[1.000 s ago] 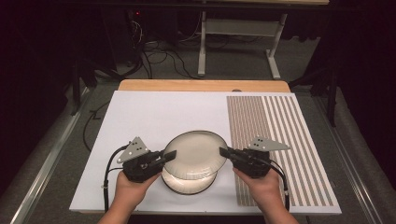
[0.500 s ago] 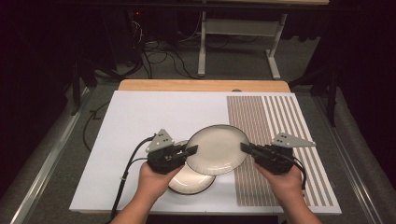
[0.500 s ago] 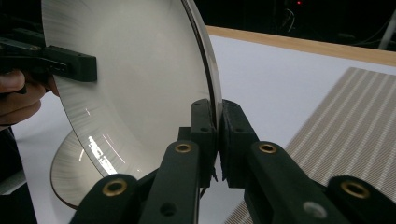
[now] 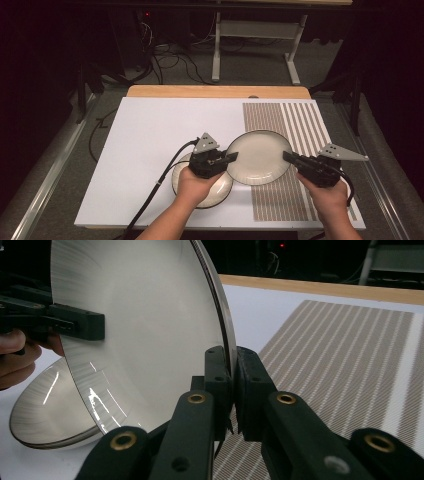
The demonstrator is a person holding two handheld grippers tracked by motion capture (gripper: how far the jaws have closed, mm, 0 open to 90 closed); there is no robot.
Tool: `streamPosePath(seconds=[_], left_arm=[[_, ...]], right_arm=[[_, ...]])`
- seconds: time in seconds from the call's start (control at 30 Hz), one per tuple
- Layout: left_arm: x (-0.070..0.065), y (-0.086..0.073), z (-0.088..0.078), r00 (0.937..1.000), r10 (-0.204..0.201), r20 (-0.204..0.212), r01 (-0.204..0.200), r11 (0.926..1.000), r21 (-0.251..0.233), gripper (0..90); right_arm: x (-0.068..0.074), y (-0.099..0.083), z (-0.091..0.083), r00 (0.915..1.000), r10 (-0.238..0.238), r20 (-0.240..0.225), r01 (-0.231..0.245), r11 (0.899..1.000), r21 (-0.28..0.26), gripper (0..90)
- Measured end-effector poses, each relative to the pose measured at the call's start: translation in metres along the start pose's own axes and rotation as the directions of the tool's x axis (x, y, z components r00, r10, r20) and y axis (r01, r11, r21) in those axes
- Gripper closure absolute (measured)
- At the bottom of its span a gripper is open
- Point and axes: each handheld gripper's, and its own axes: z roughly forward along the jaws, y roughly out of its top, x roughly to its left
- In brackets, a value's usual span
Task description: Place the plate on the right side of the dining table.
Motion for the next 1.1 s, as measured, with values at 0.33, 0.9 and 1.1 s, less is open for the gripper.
streamPosePath(seconds=[0.33, 0.9, 1.1], left_arm=[[-0.010, 0.004, 0.028, 0.9999, -0.006, 0.012, 0.006, 0.9998, 0.020, 77.6], [-0.022, 0.013, 0.057, 1.0000, 0.006, 0.004, -0.006, 0.9988, 0.048, 77.0], [-0.027, 0.017, 0.073, 1.0000, 0.008, 0.000, -0.008, 0.9973, 0.073, 75.7]], right_arm=[[-0.019, -0.008, -0.016, 0.9983, 0.035, 0.046, -0.035, 0.999, 0.001, 87.6], [-0.038, -0.012, -0.032, 0.9937, 0.039, 0.105, -0.038, 0.999, -0.014, 87.4], [-0.045, -0.015, -0.040, 0.9896, 0.056, 0.132, -0.053, 0.998, -0.025, 87.6]])
